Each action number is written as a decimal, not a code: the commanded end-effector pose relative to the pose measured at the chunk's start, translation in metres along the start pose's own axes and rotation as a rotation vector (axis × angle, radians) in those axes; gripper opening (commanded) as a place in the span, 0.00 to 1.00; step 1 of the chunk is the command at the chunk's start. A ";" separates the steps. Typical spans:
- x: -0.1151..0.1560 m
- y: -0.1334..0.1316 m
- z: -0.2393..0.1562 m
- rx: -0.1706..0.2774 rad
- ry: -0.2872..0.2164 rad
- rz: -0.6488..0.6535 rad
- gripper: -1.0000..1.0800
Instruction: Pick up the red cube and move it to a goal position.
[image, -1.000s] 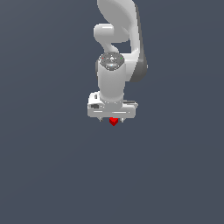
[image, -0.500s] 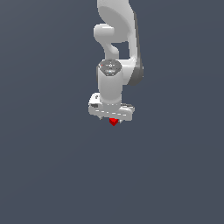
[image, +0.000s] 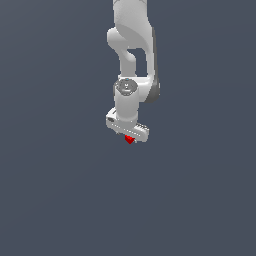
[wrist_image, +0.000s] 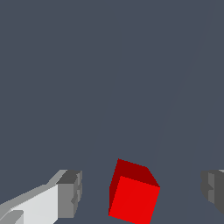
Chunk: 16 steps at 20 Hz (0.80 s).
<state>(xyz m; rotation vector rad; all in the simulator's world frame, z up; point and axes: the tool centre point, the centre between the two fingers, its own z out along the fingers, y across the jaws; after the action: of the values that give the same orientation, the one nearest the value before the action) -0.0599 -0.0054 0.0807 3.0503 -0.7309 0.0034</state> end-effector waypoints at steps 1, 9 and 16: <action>-0.010 0.002 0.014 0.000 0.000 0.070 0.96; -0.032 0.004 0.047 0.001 -0.002 0.231 0.96; -0.041 0.003 0.061 0.002 -0.003 0.296 0.96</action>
<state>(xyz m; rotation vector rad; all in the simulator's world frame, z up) -0.0963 0.0094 0.0217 2.9187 -1.1567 -0.0004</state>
